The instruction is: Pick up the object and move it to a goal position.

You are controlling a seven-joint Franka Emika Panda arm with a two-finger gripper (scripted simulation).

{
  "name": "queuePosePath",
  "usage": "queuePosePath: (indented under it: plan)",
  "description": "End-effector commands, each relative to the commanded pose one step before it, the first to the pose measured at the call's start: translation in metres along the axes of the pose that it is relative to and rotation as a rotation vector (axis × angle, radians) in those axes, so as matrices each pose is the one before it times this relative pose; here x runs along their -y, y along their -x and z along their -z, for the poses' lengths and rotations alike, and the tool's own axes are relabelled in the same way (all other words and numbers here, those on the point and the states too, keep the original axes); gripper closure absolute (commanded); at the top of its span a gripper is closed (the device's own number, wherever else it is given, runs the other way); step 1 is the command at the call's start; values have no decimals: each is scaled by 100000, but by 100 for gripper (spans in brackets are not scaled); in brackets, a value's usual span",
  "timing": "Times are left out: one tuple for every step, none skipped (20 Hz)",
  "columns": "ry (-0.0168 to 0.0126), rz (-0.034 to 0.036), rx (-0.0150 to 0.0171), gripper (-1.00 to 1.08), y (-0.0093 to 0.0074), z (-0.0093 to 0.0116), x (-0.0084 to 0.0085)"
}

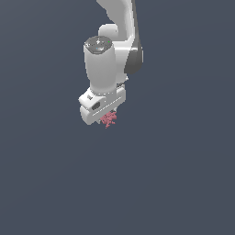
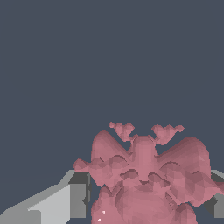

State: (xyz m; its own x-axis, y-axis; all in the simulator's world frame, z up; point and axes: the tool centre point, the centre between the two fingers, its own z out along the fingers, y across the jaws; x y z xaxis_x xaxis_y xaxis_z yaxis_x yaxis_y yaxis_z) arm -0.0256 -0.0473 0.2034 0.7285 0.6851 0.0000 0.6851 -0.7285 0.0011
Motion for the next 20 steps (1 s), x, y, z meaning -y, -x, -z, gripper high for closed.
queuePosePath:
  plan:
    - [-16, 11, 21, 108, -279, 3033, 667]
    - [0, 0, 0, 108, -122, 1172, 235]
    - [0, 0, 0, 108, -123, 1157, 230]
    - [0, 0, 0, 108, -124, 1143, 225]
    - [-46, 13, -11, 108, -127, 1107, 211]
    - [0, 0, 0, 108, -124, 1092, 209]
    - [0, 0, 0, 108, -122, 1058, 199]
    - [0, 0, 0, 108, -120, 1016, 189]
    - [0, 0, 0, 108, -115, 964, 177]
    - [0, 0, 0, 108, -111, 906, 164]
    - [0, 0, 0, 108, -107, 845, 149]
    - [0, 0, 0, 108, -104, 785, 134]
    - [-38, -56, -12, 108, -73, 716, 84]
    - [0, 0, 0, 108, -96, 670, 107]
    - [0, 0, 0, 108, -91, 616, 96]
    - [0, 0, 0, 108, -84, 562, 87]
    - [0, 0, 0, 108, -77, 508, 77]
    - [-7, -69, 0, 108, -42, 451, 36]
    - [0, 0, 0, 108, -64, 399, 58]
    - [0, 0, 0, 108, -58, 345, 48]
